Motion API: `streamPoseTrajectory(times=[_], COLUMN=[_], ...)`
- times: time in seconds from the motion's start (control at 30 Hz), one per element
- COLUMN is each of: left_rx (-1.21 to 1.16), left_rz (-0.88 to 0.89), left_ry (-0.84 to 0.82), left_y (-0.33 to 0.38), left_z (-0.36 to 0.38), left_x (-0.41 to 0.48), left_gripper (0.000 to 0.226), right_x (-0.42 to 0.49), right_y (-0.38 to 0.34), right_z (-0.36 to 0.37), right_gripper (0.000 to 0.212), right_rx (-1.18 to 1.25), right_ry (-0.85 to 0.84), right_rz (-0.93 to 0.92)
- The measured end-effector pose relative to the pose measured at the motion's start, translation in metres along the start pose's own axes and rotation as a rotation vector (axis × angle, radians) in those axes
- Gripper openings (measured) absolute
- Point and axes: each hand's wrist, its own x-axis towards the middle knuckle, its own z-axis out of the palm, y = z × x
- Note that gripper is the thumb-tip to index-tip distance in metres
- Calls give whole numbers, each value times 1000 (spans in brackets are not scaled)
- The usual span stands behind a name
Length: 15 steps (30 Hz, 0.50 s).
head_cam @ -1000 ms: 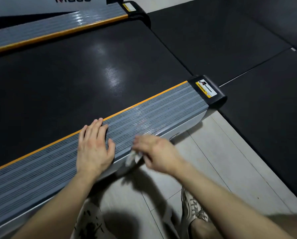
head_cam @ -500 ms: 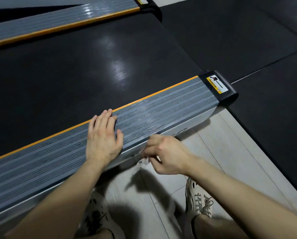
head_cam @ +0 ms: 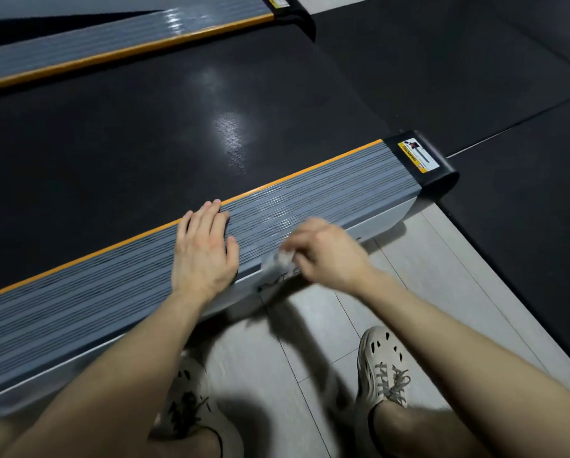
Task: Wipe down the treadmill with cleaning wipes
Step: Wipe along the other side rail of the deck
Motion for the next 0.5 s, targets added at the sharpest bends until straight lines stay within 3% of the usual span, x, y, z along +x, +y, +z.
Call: streamPoseTrajectory(times=[0.1, 0.17, 0.23, 0.33, 0.37, 0.43, 0.5], left_rx=[2, 16, 31, 41, 44, 51, 53], left_rz=[16, 18, 20, 30, 30, 36, 34], left_ry=[-4, -10, -21, -25, -19, -23, -22], left_y=[3, 1, -1, -1, -1, 0, 0], left_z=[-2, -2, 0, 0, 0, 0, 1], left_x=[0, 0, -1, -2, -1, -1, -1], left_gripper=[52, 54, 55, 55, 55, 55, 55], right_x=[6, 7, 5, -25, -29, -28, -27], right_y=[64, 82, 53, -11, -11, 38, 97], right_z=[-25, -27, -2, 43, 42, 30, 2], right_gripper=[40, 41, 40, 43, 46, 39, 40], right_rx=[-59, -43, 7, 93, 61, 4, -80], right_ry=[462, 604, 513, 142, 88, 214, 392], right_rz=[411, 586, 440, -57, -168, -108, 299])
